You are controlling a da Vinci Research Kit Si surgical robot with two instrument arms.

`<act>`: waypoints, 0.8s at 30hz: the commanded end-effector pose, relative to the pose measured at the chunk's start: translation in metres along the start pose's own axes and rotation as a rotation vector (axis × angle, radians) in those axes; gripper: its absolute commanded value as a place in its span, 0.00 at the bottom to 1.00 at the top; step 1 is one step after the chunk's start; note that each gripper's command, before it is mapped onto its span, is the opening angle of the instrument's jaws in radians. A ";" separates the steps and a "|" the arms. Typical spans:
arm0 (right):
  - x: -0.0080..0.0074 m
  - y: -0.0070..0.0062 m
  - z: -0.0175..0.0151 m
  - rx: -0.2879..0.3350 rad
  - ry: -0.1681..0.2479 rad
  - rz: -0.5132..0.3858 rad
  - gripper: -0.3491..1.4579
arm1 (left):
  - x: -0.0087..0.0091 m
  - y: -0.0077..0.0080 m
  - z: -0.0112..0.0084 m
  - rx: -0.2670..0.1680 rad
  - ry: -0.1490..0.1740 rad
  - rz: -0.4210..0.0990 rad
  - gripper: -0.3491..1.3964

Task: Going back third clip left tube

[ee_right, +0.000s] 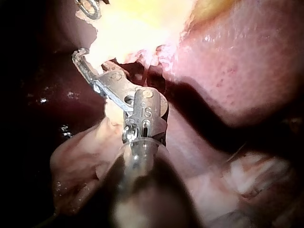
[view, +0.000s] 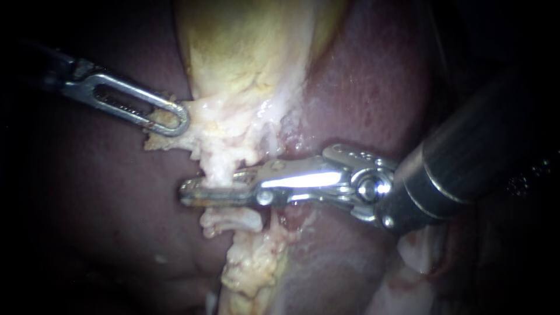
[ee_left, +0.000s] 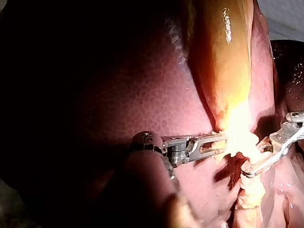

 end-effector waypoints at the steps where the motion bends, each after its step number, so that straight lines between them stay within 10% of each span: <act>1: 0.0000 0.0001 0.0000 0.000 0.000 0.000 0.00 | 0.0000 0.0000 0.0000 0.000 0.000 0.000 0.00; 9: -0.0006 0.0017 0.0007 0.025 -0.006 0.013 0.40 | 0.0000 0.0000 0.0000 0.000 0.000 0.000 0.00; 24: -0.0017 0.0071 0.0011 -0.013 0.053 -0.163 0.47 | -0.0001 0.0001 -0.0001 -0.001 -0.002 0.000 0.00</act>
